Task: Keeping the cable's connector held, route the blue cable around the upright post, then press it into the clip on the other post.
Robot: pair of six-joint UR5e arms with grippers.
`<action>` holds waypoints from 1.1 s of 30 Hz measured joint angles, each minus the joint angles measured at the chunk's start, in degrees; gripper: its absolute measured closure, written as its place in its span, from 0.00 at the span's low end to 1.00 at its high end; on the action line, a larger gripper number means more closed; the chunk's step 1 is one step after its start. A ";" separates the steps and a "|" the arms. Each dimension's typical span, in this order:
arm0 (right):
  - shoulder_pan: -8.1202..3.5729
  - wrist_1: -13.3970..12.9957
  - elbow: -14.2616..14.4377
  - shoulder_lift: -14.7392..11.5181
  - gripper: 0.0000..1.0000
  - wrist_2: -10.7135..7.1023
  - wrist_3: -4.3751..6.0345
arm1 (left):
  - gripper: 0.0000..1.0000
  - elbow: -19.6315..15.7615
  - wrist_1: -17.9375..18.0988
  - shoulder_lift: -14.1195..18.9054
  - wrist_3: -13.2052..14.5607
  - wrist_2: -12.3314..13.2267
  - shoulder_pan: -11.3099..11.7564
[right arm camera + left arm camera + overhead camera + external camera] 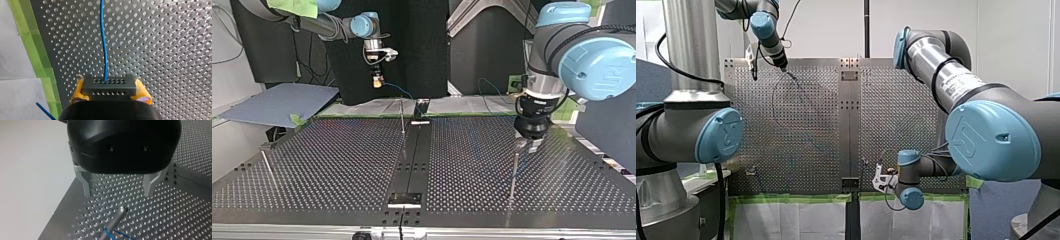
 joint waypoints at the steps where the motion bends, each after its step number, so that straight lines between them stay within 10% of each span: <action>1: 0.00 -0.03 0.00 0.00 1.00 0.00 0.00 | 0.00 0.01 -0.19 0.00 0.13 -0.40 -0.02; 33: 0.00 -0.03 0.00 -0.03 1.00 0.00 0.00 | 0.00 0.01 -0.43 0.00 4.10 -6.19 -0.60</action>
